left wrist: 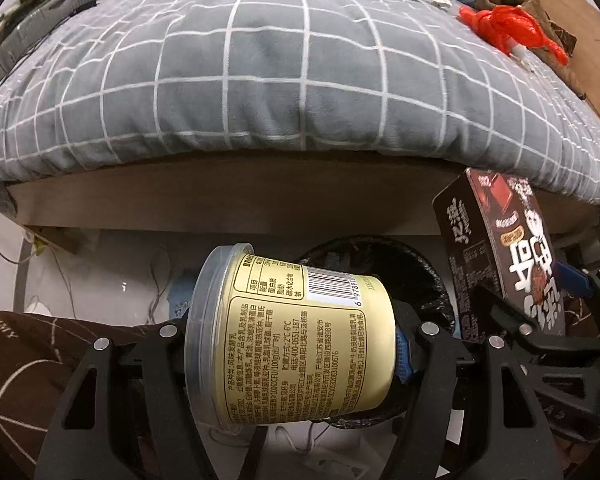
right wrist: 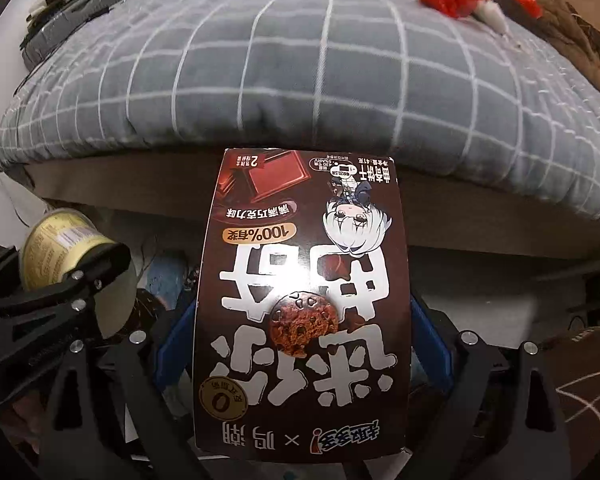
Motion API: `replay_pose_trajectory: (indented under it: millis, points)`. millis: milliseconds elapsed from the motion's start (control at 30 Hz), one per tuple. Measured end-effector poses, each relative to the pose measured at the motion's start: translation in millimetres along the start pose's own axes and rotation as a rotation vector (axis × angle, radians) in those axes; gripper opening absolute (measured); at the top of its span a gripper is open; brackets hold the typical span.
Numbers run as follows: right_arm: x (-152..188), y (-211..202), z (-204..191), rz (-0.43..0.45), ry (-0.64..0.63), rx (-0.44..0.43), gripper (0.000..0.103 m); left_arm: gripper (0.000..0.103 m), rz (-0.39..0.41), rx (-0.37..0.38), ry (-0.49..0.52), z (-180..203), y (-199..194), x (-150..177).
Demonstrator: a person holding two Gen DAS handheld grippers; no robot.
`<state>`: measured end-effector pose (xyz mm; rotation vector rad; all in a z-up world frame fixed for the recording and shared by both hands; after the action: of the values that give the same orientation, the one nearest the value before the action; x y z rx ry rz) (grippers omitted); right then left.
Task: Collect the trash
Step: 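Lift the yellow cup and brown box and carry them toward the bin, then open the right tool over the bin while the left tool drops the yellow cup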
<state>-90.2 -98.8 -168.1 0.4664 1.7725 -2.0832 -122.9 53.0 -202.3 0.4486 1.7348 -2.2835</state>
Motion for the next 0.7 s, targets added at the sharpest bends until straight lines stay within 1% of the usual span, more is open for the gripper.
replay_pose_trajectory:
  millis: [233, 333, 400, 533, 700]
  points:
    - [-4.6, 17.8, -15.6, -0.027, -0.049, -0.041, 0.089, 0.066, -0.006, -0.022, -0.031, -17.9, 4.6, 3.3]
    - [-3.0, 24.3, -20.0, -0.037, -0.074, -0.039, 0.089, 0.066, -0.005, -0.030, -0.040, -24.0, 3.6, 3.5]
    - [-2.1, 27.9, -19.0, -0.044, -0.074, -0.030, 0.096, 0.066, -0.006, -0.034, -0.038, -25.6, 4.7, 4.1]
    - [-1.0, 30.6, -9.2, -0.039, -0.064, -0.018, 0.095, 0.066, -0.025, -0.033, -0.038, -17.8, 15.4, 5.1]
    - [1.7, 28.9, 11.7, -0.029, -0.052, 0.011, 0.095, 0.066, -0.033, -0.023, -0.006, -6.6, 23.1, -1.0]
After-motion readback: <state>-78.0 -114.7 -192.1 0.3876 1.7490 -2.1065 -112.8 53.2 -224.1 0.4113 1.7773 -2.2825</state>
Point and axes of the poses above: each gripper's, at about its wrist camera, not at the fingertips, and y roughly the way its jaws point, z to its right, x to its underside, the point moved 4 cm from there along y, roughly the way its jaws point, and after that the axes turned 12 degrees about x, right-handed, at the moved point
